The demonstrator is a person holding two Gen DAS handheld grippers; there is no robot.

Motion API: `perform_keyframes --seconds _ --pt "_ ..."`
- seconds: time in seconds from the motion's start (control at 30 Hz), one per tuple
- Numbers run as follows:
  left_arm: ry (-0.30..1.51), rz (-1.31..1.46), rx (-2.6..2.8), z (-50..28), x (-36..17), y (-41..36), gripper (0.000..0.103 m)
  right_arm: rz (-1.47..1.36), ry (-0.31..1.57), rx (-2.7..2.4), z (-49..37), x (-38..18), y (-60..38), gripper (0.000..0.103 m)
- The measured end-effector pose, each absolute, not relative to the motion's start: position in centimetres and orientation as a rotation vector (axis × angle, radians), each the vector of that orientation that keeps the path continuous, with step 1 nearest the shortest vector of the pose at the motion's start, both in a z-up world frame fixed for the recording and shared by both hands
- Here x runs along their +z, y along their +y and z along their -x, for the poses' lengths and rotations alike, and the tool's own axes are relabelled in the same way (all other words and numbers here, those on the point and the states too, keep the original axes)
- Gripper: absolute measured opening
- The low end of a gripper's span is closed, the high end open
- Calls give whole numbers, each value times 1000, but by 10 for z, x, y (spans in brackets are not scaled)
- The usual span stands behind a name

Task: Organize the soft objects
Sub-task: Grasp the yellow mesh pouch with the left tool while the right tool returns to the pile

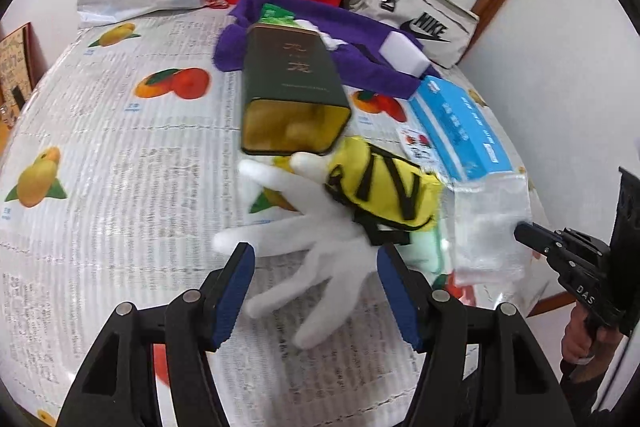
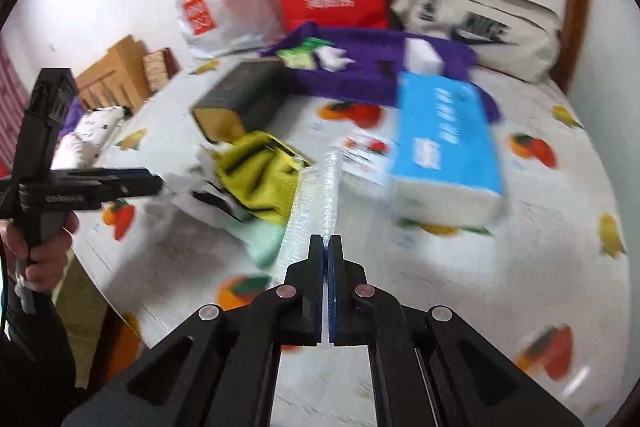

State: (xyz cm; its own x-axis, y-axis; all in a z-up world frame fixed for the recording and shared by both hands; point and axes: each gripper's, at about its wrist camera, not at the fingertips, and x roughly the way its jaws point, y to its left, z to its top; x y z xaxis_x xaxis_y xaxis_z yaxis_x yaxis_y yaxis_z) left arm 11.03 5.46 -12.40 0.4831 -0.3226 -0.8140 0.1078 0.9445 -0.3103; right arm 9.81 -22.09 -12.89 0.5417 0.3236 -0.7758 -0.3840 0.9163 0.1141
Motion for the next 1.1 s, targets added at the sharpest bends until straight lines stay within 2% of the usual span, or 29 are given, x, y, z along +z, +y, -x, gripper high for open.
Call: perform_keyframes --seconds 0.17,0.27,0.37,0.43,0.47,0.5,0.6,0.67,0.8,0.87,0.93,1.0,1.1 --pt "1026 192 -302 -123 -122 26 66 34 960 319 -99 -149 -265 2" --pt "1022 129 -329 -138 -121 3 73 26 989 289 -102 -162 -278 5" --pt "1003 96 -307 -153 -122 -8 73 -7 999 302 -107 -172 -285 6" --pt "1009 113 -291 -164 -125 -7 73 -12 1001 313 -109 -175 -286 20" --pt "1011 116 -279 -168 -128 -6 73 -13 999 317 -110 -177 -287 37" --pt "1011 112 -267 -171 -130 -5 73 -15 992 315 -110 -177 -287 47" --pt "994 105 -244 -177 -134 -4 71 -24 978 320 -112 -180 -287 51" --pt "983 119 -245 -179 -136 -3 68 -39 994 322 -118 -186 -285 51" --pt "1000 104 -259 -182 -143 -6 40 -9 973 296 -123 -188 -277 51" --pt "992 65 -247 -182 -144 -9 32 50 954 284 -122 -189 -268 51" --pt "988 56 -261 -182 -144 -10 20 127 931 271 -119 -191 -259 42" --pt "980 65 -274 -181 -143 -10 14 142 912 308 -116 -190 -253 10" --pt "968 97 -273 -178 -138 -5 10 145 907 320 -116 -188 -250 4"
